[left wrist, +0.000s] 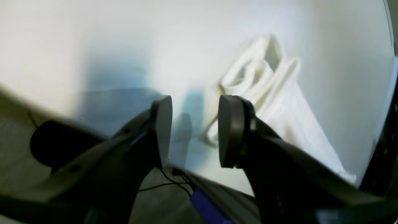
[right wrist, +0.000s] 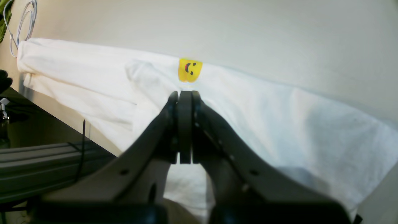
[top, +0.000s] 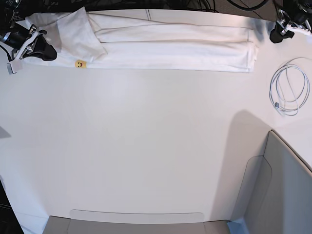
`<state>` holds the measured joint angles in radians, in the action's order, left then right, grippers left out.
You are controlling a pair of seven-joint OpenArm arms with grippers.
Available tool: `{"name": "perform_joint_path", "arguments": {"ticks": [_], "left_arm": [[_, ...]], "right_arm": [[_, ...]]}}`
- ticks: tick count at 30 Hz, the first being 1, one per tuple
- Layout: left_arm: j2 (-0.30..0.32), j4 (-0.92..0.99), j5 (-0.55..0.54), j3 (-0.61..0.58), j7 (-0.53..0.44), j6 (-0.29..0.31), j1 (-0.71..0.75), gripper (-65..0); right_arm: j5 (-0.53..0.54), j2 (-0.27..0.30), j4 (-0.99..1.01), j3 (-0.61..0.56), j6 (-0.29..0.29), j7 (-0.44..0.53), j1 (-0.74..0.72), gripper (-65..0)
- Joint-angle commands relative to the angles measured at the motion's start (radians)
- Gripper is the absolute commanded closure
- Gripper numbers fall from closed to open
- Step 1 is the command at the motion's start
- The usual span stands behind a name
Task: Layout the t-shirt on the table in an organized manner, then fold the t-shirt properly
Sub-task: 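Move the left gripper to the strip's other end and lower it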
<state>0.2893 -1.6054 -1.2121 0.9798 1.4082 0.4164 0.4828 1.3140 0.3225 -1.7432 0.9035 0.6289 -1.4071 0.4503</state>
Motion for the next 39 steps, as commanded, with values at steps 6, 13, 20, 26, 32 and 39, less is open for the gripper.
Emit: {"name": "perform_joint_path", "arguments": {"ticks": [6, 13, 20, 26, 32, 39], "left_arm": [[0.027, -0.019, -0.042, -0.078, -0.012, -0.007, -0.006, -28.7], [0.049, -0.016, -0.045, -0.146, -0.012, -0.007, -0.048, -35.4], [0.057, -0.016, -0.041, -0.190, -0.012, -0.007, -0.086, -36.5], [0.061, 0.035, -0.041, -0.224, -0.012, -0.006, -0.089, -36.6], [0.063, 0.113, -0.039, -0.224, -0.012, -0.006, -0.115, -36.6], [0.063, 0.118, -0.039, -0.220, -0.012, -0.006, -0.117, -36.4]], "right_arm": [[0.029, 0.016, -0.013, -0.013, 0.003, 0.011, 0.003, 0.0], [0.029, 0.016, -0.011, -0.027, 0.003, 0.011, 0.003, 0.0], [0.028, 0.017, -0.010, -0.027, 0.003, 0.011, 0.002, 0.0], [0.028, 0.019, -0.008, -0.025, 0.003, 0.011, 0.002, 0.0], [0.028, 0.019, -0.008, -0.021, 0.003, 0.011, 0.002, 0.0], [0.028, 0.017, -0.008, -0.021, 0.003, 0.011, 0.005, 0.0]]}}
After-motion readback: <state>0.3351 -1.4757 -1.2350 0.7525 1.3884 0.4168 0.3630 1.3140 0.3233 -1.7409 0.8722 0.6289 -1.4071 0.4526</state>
